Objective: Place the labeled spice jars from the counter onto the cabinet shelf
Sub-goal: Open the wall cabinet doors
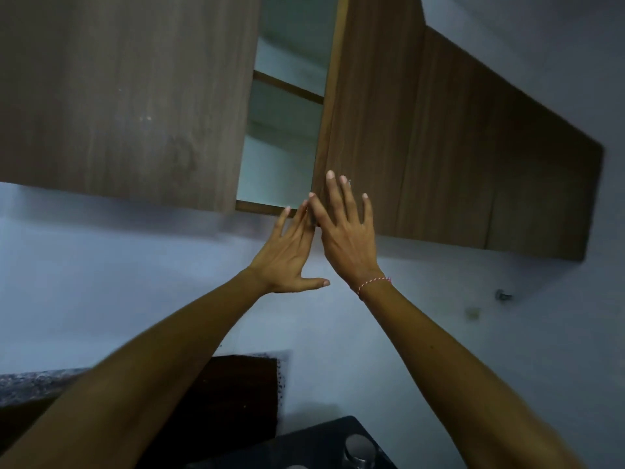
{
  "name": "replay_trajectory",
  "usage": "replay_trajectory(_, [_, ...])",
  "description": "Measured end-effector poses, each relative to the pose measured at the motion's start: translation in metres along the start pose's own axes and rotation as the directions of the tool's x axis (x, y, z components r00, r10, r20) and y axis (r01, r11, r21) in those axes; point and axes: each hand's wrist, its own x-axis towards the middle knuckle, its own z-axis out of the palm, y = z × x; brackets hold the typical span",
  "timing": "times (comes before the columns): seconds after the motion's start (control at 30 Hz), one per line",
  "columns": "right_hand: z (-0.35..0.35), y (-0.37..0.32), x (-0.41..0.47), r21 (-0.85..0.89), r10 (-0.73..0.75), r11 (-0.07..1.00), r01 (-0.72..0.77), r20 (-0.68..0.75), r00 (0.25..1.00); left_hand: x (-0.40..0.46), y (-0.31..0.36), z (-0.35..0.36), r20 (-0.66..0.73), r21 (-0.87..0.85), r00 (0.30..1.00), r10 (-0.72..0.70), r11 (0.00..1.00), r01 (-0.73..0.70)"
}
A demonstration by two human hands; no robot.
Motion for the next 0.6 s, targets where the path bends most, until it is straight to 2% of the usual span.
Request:
replay_trajectory(0.2, [-0.036,0.042,-0.014,-0.185,-0.139,0.973,0.137,0.002,0.99,0.012,0.033,-0.012,-0.066,0.039,0.99,0.122,0.992,-0.119])
replay_trajectory(0.47, [-0.078,0.079,-0.033,-0.338,-0.28,0.894,0.295,0.093,0.955,0.03,0.082,-0.002,-0.139,-0.103,0.989,0.047,0.993,-0.062])
replay_trajectory(0.6, [-0.086,0.091,-0.027,-0.376,-0.361,0.843,0.385,0.135,0.923,0.033,0.082,-0.003,-0.166,-0.094,0.984,0.06,0.993,-0.077])
